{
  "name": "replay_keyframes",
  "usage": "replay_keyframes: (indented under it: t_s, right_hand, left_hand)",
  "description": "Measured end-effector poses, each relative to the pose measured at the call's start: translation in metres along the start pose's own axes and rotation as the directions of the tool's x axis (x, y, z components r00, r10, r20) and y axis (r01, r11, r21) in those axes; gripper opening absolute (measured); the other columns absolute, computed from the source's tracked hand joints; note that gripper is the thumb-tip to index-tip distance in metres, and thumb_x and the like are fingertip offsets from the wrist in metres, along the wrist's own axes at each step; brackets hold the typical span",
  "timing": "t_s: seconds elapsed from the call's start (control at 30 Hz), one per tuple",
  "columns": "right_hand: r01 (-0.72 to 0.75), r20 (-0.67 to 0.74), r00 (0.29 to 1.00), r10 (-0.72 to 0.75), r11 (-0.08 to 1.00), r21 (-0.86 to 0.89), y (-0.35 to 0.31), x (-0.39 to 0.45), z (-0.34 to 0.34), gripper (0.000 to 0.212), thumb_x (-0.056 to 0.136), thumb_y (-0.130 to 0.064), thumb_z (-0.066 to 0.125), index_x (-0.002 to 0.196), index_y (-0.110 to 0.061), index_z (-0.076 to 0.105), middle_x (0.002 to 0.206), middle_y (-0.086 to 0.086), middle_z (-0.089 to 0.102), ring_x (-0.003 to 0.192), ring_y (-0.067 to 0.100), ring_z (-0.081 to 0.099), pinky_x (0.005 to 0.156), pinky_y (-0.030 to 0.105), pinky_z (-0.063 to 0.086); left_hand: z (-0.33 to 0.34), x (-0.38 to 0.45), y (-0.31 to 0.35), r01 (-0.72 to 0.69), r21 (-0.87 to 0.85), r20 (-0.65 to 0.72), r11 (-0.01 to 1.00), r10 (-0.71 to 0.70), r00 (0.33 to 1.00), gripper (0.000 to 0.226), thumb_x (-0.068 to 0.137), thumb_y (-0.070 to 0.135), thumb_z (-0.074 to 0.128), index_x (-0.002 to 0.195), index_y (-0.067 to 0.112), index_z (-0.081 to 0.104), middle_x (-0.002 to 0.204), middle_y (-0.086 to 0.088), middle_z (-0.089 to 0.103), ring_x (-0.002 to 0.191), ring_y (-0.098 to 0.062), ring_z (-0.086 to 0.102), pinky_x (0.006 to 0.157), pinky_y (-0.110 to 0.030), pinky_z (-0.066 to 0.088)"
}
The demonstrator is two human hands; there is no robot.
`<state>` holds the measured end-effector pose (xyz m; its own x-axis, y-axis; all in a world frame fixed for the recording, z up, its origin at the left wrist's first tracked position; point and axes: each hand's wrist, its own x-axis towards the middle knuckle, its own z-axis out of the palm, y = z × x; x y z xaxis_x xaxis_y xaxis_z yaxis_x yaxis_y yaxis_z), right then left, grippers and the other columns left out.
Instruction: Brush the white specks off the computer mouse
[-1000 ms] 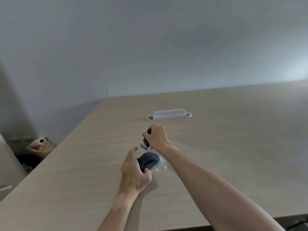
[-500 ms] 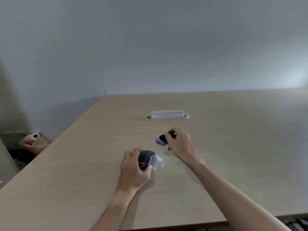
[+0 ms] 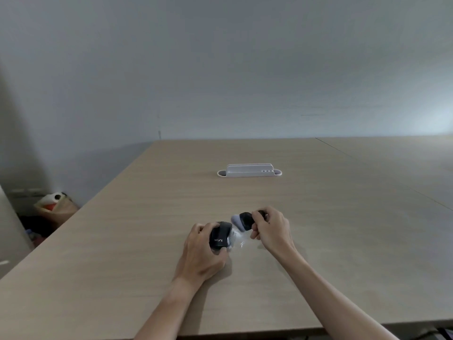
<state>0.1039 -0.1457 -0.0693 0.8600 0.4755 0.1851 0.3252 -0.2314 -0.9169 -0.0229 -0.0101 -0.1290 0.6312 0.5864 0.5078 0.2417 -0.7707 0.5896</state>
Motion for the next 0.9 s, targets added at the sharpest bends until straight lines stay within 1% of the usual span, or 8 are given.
replay_keyframes:
  t_s: [0.1,0.2,0.23,0.33,0.43,0.57,0.73,0.9]
  right_hand:
    - [0.127,-0.073,0.988,-0.134,0.987,-0.096,0.002,-0.004,-0.013,0.017,0.090,-0.025,0.063,0.081,-0.013,0.070,0.063,0.007,0.067,0.056,0.014,0.063,0.062,0.030,0.048]
    - [0.291,0.000,0.954,-0.299,0.931,-0.219,0.012,-0.010,-0.020,0.009,0.086,-0.020,0.071,0.092,-0.017,0.077,0.068,-0.002,0.066,0.066,0.006,0.062,0.064,0.018,0.043]
    - [0.327,0.040,0.943,-0.330,0.901,-0.285,0.018,-0.013,-0.021,0.014,0.085,-0.016,0.071,0.098,-0.019,0.077,0.073,-0.001,0.068,0.070,0.007,0.063,0.066,0.017,0.044]
    - [0.344,0.153,0.939,-0.309,0.818,-0.461,0.034,-0.021,-0.025,0.014,0.086,-0.009,0.067,0.098,-0.010,0.073,0.077,0.010,0.058,0.072,0.026,0.059,0.066,0.027,0.043]
    - [0.327,0.197,0.945,-0.262,0.801,-0.501,0.043,-0.028,-0.028,0.015,0.090,-0.013,0.060,0.100,-0.014,0.071,0.084,0.003,0.051,0.076,0.022,0.055,0.070,0.029,0.044]
    - [0.359,0.226,0.933,-0.280,0.694,-0.624,0.046,-0.035,-0.025,0.018,0.094,-0.022,0.051,0.090,-0.011,0.065,0.081,-0.002,0.051,0.084,0.022,0.051,0.077,0.032,0.044]
    - [0.339,0.222,0.941,-0.256,0.709,-0.619,0.044,-0.037,-0.023,0.020,0.097,-0.022,0.048,0.091,-0.011,0.064,0.087,0.000,0.054,0.091,0.024,0.050,0.082,0.034,0.045]
    - [0.318,0.196,0.948,-0.250,0.724,-0.612,0.048,-0.035,-0.022,0.018,0.097,-0.022,0.050,0.090,-0.012,0.064,0.087,-0.002,0.051,0.088,0.022,0.045,0.080,0.031,0.039]
  left_hand:
    - [0.001,0.000,0.001,0.005,0.001,0.000,1.000,-0.005,1.000,0.052,0.061,0.037,0.063,0.112,0.031,0.059,0.095,0.008,0.052,0.090,-0.012,0.054,0.082,-0.024,0.046]
    - [0.001,0.001,0.001,0.010,0.001,0.008,1.000,-0.011,1.000,0.050,0.063,0.039,0.067,0.112,0.032,0.059,0.095,0.007,0.051,0.088,-0.010,0.054,0.081,-0.022,0.046]
    - [0.000,0.001,0.002,0.014,0.000,0.014,1.000,-0.014,1.000,0.050,0.064,0.039,0.069,0.112,0.032,0.059,0.095,0.007,0.051,0.087,-0.010,0.054,0.081,-0.020,0.044]
    - [-0.001,0.001,0.004,0.014,-0.004,0.022,1.000,-0.014,1.000,0.048,0.065,0.041,0.068,0.112,0.033,0.059,0.093,0.008,0.051,0.086,-0.009,0.053,0.080,-0.020,0.044]
    - [-0.001,0.000,0.004,0.001,0.006,0.030,1.000,-0.001,1.000,0.048,0.066,0.043,0.067,0.112,0.033,0.059,0.092,0.009,0.052,0.085,-0.006,0.053,0.078,-0.017,0.041]
    - [0.001,0.001,0.002,0.003,0.018,0.026,1.000,-0.003,1.000,0.050,0.065,0.046,0.067,0.113,0.031,0.060,0.091,0.007,0.053,0.084,-0.007,0.053,0.077,-0.016,0.041]
    - [0.002,0.001,0.001,0.003,0.014,0.018,1.000,-0.004,1.000,0.051,0.065,0.046,0.068,0.113,0.030,0.061,0.091,0.006,0.053,0.085,-0.009,0.054,0.079,-0.020,0.046]
    - [0.003,0.001,0.002,0.007,0.015,0.019,1.000,-0.007,1.000,0.053,0.065,0.047,0.070,0.114,0.030,0.061,0.092,0.006,0.053,0.085,-0.009,0.055,0.079,-0.016,0.042]
